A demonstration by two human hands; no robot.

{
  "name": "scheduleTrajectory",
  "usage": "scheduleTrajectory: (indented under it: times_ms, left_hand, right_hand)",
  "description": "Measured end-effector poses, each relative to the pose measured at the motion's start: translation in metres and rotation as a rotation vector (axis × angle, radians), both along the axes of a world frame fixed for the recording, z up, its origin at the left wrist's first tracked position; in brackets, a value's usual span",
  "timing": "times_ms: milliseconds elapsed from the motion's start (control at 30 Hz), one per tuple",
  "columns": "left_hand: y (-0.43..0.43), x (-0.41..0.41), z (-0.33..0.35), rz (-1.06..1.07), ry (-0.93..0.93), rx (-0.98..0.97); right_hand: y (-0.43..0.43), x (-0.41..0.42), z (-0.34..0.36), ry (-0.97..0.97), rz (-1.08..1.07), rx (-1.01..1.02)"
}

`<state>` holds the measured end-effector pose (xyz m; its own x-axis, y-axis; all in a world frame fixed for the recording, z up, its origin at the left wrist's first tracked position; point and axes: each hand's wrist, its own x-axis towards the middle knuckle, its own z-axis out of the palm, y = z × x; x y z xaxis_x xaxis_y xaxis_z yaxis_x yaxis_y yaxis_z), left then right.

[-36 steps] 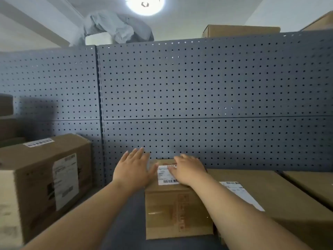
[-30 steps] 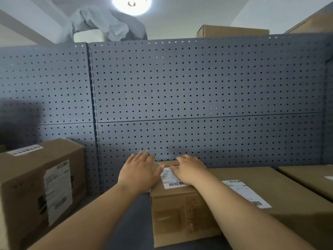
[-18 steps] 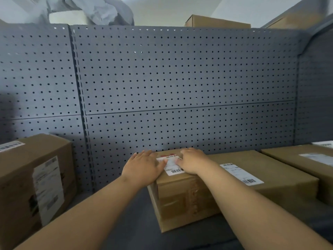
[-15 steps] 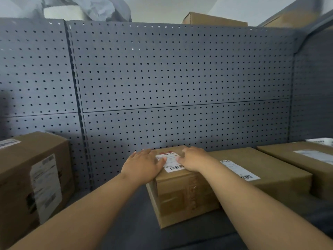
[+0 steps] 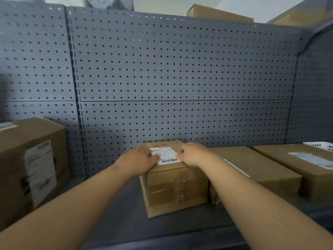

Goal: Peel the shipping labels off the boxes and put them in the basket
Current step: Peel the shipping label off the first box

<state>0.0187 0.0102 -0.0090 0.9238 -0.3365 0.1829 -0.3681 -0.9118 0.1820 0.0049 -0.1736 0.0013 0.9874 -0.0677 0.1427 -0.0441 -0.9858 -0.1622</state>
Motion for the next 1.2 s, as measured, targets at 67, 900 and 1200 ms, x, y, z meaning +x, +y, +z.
scheduleTrajectory:
  times_ms: [67, 900, 1200]
  left_hand:
    - [-0.002, -0.005, 0.001, 0.000, 0.035, 0.000]
    - [-0.009, -0.015, -0.005, 0.042, -0.057, 0.023]
    - [-0.009, -0.015, -0.004, 0.040, -0.071, 0.067]
  right_hand:
    - [-0.002, 0.003, 0.002, -0.002, 0.033, -0.029]
    - [0.004, 0.104, -0.002, -0.037, 0.186, 0.066]
    - [0.006, 0.107, -0.004, 0.013, 0.169, 0.144]
